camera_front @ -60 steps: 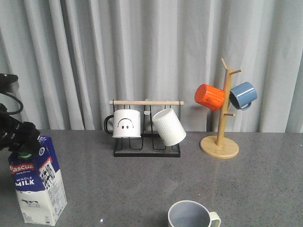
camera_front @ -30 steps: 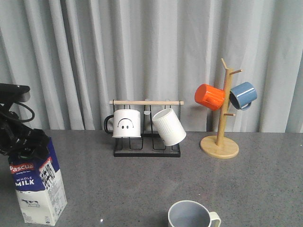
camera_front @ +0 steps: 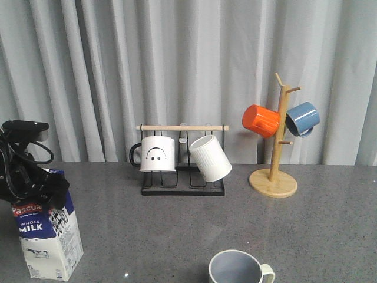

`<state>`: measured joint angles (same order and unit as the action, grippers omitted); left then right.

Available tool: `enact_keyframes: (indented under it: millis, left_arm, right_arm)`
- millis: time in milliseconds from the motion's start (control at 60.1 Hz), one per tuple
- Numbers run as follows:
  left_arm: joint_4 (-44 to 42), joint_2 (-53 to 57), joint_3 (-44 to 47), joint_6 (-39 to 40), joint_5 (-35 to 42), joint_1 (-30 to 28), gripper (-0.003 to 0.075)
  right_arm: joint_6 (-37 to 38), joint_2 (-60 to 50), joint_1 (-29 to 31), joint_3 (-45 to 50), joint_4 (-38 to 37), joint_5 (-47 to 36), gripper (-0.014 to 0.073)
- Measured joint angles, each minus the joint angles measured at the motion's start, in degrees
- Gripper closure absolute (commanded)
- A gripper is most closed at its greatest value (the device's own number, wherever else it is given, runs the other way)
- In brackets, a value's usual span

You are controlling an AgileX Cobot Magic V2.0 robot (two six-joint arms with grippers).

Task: Place milk next to cup
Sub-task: 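Lower the left gripper and grasp the milk carton top, then lift the milk carton and carry it toward the white mug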

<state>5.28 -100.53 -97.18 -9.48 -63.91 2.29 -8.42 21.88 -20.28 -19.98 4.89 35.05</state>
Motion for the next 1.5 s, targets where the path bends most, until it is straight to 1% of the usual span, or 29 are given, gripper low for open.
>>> enact_keyframes:
  millis: [50, 166, 499, 615, 715, 832, 1048, 1281, 1380, 1497]
  left_arm:
    - [0.0, -0.2, 0.0, 0.0, 0.1, 0.0, 0.0180]
    - [0.0, -0.4, 0.0, 0.0, 0.4, 0.0, 0.0230]
    - [0.0, -0.6, 0.0, 0.0, 1.6, 0.0, 0.0452]
    - [0.0, -0.6, 0.0, 0.0, 1.8, 0.0, 0.0513]
    - [0.0, -0.6, -0.3, 0.0, 1.7, 0.0, 0.0547]
    - [0.0, -0.6, -2.2, 0.0, 1.1, 0.0, 0.0565]
    - [2.9, 0.8, -8.9, 0.0, -0.3, 0.0, 0.0563]
    - [15.0, 1.9, -17.1, -2.4, -2.7, 0.2, 0.0563]
    - [20.0, 1.9, -19.1, -3.8, -3.0, 1.7, 0.0563]
    - [22.9, 1.8, -20.6, -4.6, -3.6, 4.6, 0.0563]
  right_arm:
    - [0.0, 0.0, 0.0, 0.0, 0.0, 0.0, 0.0599]
    - [0.0, 0.0, 0.0, 0.0, 0.0, 0.0, 0.0599]
    - [0.0, 0.0, 0.0, 0.0, 0.0, 0.0, 0.0599]
    - [0.0, 0.0, 0.0, 0.0, 0.0, 0.0, 0.0599]
    - [0.0, 0.0, 0.0, 0.0, 0.0, 0.0, 0.0599]
    - [0.0, 0.0, 0.0, 0.0, 0.0, 0.0, 0.0599]
    - [0.0, 0.0, 0.0, 0.0, 0.0, 0.0, 0.0599]
    - [0.0, 0.0, 0.0, 0.0, 0.0, -0.1, 0.0599]
    - [0.0, 0.0, 0.0, 0.0, 0.0, -0.1, 0.0599]
    - [0.0, 0.0, 0.0, 0.0, 0.0, -0.1, 0.0599]
